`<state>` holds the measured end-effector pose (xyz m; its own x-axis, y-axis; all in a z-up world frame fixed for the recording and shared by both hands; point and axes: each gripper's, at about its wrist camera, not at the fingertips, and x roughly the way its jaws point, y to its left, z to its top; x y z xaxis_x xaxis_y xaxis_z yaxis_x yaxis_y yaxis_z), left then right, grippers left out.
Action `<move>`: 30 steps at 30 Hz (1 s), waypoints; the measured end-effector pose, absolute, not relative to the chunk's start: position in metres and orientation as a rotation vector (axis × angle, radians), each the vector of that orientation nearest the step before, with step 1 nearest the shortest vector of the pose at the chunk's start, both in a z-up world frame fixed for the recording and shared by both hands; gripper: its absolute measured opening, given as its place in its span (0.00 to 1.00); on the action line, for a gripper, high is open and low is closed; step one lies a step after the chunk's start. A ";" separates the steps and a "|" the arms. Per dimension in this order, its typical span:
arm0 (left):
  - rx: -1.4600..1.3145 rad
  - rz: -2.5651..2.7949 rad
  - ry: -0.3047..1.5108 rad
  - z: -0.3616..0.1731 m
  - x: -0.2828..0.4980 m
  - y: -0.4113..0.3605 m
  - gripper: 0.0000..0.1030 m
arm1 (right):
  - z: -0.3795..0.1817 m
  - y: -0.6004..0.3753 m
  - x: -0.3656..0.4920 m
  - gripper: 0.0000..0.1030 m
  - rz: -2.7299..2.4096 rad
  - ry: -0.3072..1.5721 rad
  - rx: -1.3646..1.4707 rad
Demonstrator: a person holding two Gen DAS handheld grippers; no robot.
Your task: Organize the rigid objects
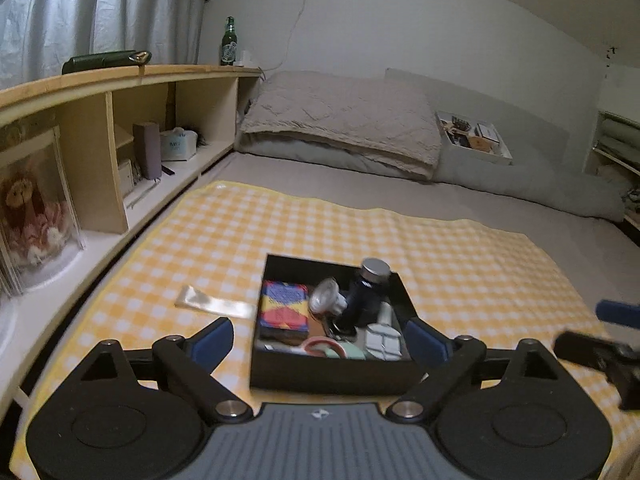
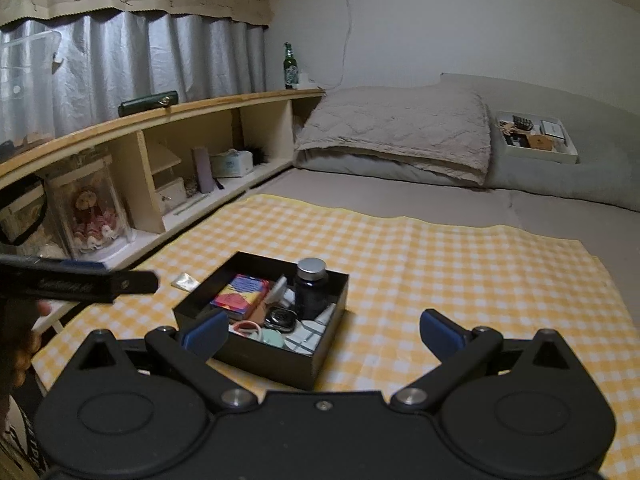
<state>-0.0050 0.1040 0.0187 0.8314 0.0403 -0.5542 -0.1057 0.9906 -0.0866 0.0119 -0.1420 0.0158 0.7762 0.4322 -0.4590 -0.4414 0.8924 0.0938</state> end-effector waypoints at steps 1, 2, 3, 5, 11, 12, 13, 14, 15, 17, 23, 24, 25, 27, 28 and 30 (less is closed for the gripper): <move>-0.112 0.073 0.575 0.017 -0.008 0.102 0.93 | 0.015 -0.143 0.012 1.00 0.467 0.494 -0.020; -0.107 0.070 0.573 0.015 -0.012 0.100 0.94 | 0.014 -0.144 0.012 1.00 0.462 0.494 -0.021; -0.097 0.070 0.569 0.013 -0.015 0.097 0.95 | 0.014 -0.145 0.012 1.00 0.457 0.495 -0.022; -0.070 0.072 0.553 0.011 -0.022 0.093 0.96 | 0.013 -0.147 0.012 1.00 0.448 0.495 -0.025; -0.059 0.079 0.510 0.011 -0.038 0.093 1.00 | 0.009 -0.150 0.011 1.00 0.430 0.496 -0.034; -0.057 0.082 0.503 0.012 -0.040 0.093 1.00 | 0.009 -0.150 0.010 1.00 0.434 0.492 -0.035; -0.053 0.087 0.495 0.012 -0.042 0.094 1.00 | 0.009 -0.149 0.010 1.00 0.437 0.485 -0.039; -0.050 0.091 0.489 0.013 -0.044 0.094 1.00 | 0.009 -0.149 0.008 1.00 0.440 0.476 -0.042; -0.049 0.093 0.484 0.014 -0.045 0.095 1.00 | 0.009 -0.148 0.007 1.00 0.445 0.468 -0.044; -0.047 0.098 0.479 0.015 -0.046 0.095 1.00 | 0.010 -0.147 0.005 1.00 0.450 0.457 -0.044; -0.030 0.093 0.469 0.016 -0.051 0.097 1.00 | 0.008 -0.144 0.004 1.00 0.462 0.468 -0.044; -0.028 0.091 0.468 0.016 -0.051 0.097 1.00 | 0.008 -0.144 0.004 1.00 0.463 0.468 -0.046; -0.027 0.090 0.468 0.016 -0.052 0.097 1.00 | 0.008 -0.144 0.004 1.00 0.463 0.467 -0.045; -0.026 0.090 0.465 0.017 -0.053 0.098 1.00 | 0.008 -0.143 0.004 1.00 0.462 0.467 -0.043; -0.025 0.091 0.465 0.017 -0.054 0.097 1.00 | 0.008 -0.144 0.004 1.00 0.462 0.467 -0.043; -0.023 0.092 0.466 0.016 -0.054 0.097 1.00 | 0.008 -0.144 0.004 1.00 0.463 0.467 -0.044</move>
